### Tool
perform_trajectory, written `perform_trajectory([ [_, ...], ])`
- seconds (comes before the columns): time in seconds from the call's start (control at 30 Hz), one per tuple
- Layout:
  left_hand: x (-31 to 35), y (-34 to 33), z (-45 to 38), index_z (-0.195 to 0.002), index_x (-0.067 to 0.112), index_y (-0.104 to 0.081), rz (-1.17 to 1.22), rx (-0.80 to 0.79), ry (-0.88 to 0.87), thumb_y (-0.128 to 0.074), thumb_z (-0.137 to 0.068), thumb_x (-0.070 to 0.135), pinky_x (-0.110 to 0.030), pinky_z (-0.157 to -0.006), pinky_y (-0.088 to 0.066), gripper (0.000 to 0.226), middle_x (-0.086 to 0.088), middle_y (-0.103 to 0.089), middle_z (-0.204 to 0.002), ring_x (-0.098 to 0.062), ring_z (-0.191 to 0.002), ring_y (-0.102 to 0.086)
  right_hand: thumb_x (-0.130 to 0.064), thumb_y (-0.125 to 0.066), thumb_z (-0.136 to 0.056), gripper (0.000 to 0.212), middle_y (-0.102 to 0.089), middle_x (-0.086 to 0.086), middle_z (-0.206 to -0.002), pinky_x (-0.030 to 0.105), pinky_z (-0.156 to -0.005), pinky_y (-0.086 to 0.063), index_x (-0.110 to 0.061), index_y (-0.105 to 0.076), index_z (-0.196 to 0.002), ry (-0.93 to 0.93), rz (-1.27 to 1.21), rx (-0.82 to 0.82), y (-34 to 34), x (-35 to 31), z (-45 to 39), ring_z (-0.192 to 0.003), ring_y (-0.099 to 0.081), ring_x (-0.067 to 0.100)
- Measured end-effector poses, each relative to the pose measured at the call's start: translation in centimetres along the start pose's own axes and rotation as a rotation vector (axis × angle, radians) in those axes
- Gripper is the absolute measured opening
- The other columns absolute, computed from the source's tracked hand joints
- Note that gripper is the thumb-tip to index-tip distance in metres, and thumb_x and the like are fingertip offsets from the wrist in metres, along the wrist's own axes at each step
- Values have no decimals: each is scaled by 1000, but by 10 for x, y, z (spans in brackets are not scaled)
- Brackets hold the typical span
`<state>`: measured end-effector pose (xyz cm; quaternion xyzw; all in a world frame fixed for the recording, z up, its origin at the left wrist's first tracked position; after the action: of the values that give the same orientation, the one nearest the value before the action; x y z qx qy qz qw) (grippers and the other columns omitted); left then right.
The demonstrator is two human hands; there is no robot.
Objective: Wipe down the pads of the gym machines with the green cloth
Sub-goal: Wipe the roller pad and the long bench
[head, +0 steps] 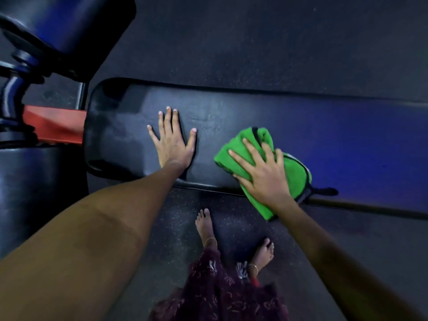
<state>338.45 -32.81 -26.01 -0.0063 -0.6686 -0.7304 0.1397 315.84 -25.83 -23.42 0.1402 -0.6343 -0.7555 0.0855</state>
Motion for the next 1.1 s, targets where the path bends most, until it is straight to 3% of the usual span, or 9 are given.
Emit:
perform_trajectory([
  [0.1,1,1,1,-151,11,-21,-17,0,-7,-18,-89,58,-53,-115,4,78,-4,-16,-159,-22,-147,-6,-52,-39,-86,55,-43,6,-146,59,-95,-36,-38,-44,-139,-99,-7,18,1,38,27,-121,-38,38],
  [0.2,1,1,1,-151,11,-20,-15,-13,-4,-30,-95,52,-54,-116,4,71,-4,-15,-159,-22,-147,-5,-51,-40,-87,54,-40,10,-147,59,-95,-33,-36,-45,-139,-410,-59,35,11,56,6,-123,-38,45],
  [0.33,1,2,1,-151,11,-19,-11,-20,-10,-37,-97,48,-53,-116,5,69,-4,-14,-159,-22,-147,-4,-51,-42,-94,58,-16,10,-158,63,-107,-16,-38,-26,-148,-739,-186,34,20,26,-54,-138,-17,44],
  [0.43,2,1,1,-151,10,-19,1,-40,-20,-34,-96,49,-54,-115,5,69,-4,-14,-159,-23,-147,-5,-51,-38,-96,59,-13,9,-159,63,-108,-14,-38,-19,-150,-465,-109,-53,15,-17,-62,-140,-17,43],
  [0.6,3,0,1,-149,4,-22,-20,-52,-101,-19,-91,52,-57,-114,3,75,-11,-13,-159,-30,-147,-5,-53,-35,-88,56,-40,4,-148,55,-96,-36,-39,-37,-142,-13,68,-61,3,5,4,-121,-42,38],
  [0.73,37,3,9,-142,1,-35,74,-68,-375,-26,-90,49,-62,-112,-1,72,-16,-21,-156,-33,-145,-16,-56,-34,-87,55,-44,7,-145,57,-91,-40,-39,-35,-140,-80,82,-51,11,72,25,-118,-44,41],
  [0.83,92,8,4,-145,6,-32,212,-105,-320,-35,-96,42,-60,-112,3,61,-10,-15,-158,-29,-146,-11,-54,-36,-90,56,-37,11,-149,63,-95,-33,-37,-38,-142,-372,-15,-17,25,83,-10,-127,-36,47],
  [0.93,139,0,-10,-147,8,-30,311,-170,-263,-37,-100,36,-57,-114,6,54,-5,-12,-159,-22,-147,-7,-48,-42,-95,58,-15,9,-159,66,-106,-16,-39,-22,-149,-645,-116,-44,25,54,-40,-139,-18,45],
  [1.1,139,-18,-5,-147,10,-32,218,-132,-392,-9,-90,52,-50,-115,9,74,-4,-22,-157,-21,-147,-9,-46,-44,-84,58,-38,9,-149,65,-95,-35,-34,-42,-140,-308,9,-59,7,38,16,-124,-38,42],
])
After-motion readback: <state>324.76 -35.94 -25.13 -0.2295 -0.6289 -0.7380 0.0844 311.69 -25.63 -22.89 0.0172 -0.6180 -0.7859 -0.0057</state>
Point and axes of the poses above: each hand's wrist, its own z-axis away from the middle knuckle, its own y-axis out of the back of the hand, x = y × z, the point moved 2 cm from there along -z, towards the middle knuckle
